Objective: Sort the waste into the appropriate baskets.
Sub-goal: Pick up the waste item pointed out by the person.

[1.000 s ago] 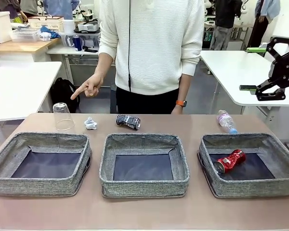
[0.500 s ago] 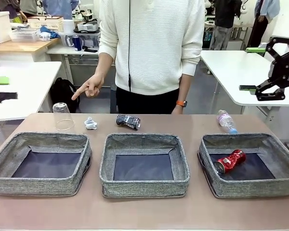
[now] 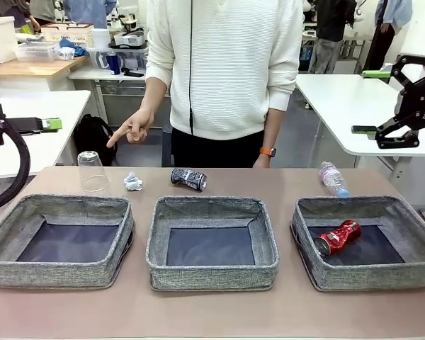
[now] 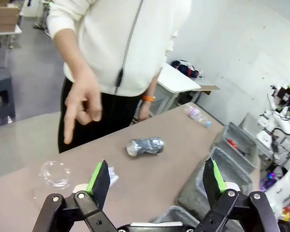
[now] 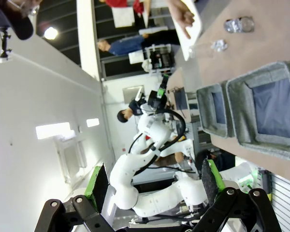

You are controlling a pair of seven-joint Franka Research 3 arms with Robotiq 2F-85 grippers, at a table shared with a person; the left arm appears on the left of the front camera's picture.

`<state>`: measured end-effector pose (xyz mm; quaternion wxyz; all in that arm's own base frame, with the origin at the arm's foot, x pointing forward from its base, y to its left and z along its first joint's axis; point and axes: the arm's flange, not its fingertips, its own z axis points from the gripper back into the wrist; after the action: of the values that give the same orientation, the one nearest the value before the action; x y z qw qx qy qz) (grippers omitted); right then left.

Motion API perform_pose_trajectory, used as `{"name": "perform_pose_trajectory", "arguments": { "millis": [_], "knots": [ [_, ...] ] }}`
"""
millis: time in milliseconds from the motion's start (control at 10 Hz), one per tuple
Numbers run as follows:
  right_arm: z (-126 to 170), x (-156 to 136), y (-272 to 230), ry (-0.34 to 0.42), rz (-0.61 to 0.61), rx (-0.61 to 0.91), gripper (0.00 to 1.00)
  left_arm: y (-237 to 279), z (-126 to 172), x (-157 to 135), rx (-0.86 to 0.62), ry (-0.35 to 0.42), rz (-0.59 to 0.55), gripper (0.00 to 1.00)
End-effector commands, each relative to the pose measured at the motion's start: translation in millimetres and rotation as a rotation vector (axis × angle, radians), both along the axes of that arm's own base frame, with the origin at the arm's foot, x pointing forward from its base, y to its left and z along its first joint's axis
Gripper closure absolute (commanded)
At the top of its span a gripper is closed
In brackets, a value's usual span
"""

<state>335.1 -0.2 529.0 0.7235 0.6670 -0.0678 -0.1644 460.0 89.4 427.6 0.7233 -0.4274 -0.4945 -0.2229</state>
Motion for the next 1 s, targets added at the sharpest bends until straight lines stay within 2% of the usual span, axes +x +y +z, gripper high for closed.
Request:
{"name": "perform_pose_trajectory", "arguments": {
  "millis": [0, 100, 200, 300, 400, 500, 600, 700, 800, 900],
  "knots": [
    [3.4, 1.3, 3.1, 0.012, -0.016, 0.023, 0.0, -2.3, 15.4, -27.7, -0.057, 0.037, -0.044, 0.0],
    [3.4, 1.3, 3.1, 0.012, -0.016, 0.023, 0.0, 0.0, 0.0, 0.0, 0.0, 0.0, 0.0, 0.0],
    [3.4, 1.3, 3.1, 0.012, -0.016, 0.023, 0.0, 13.8, -7.6, 24.9, 0.06, -0.103, -0.022, 0.0],
    [3.4, 1.3, 3.1, 0.012, -0.016, 0.023, 0.0, 27.7, -20.9, 45.6, 0.11, -0.111, -0.141, 0.0],
    [3.4, 1.3, 3.1, 0.012, -0.016, 0.023, 0.0, 37.9, -30.8, 53.9, 0.17, -0.113, -0.115, 0.0],
    [3.4, 1.3, 3.1, 0.012, -0.016, 0.023, 0.0, 44.4, -38.6, 58.5, 0.287, -0.178, -0.09, 0.0],
    [3.4, 1.3, 3.1, 0.012, -0.016, 0.023, 0.0, 49.3, -47.7, 61.5, 0.369, -0.141, -0.215, 0.0],
    [3.4, 1.3, 3.1, 0.012, -0.016, 0.023, 0.0, 52.7, -54.5, 67.5, 0.447, -0.131, -0.248, 0.0],
    [3.4, 1.3, 3.1, 0.012, -0.016, 0.023, 0.0, 53.8, -58.3, 73.5, 0.463, -0.122, -0.291, 0.0],
    [3.4, 1.3, 3.1, 0.012, -0.016, 0.023, 0.0, 53.6, -64.0, 82.2, 0.503, -0.134, -0.286, 0.0]
  ]
}}
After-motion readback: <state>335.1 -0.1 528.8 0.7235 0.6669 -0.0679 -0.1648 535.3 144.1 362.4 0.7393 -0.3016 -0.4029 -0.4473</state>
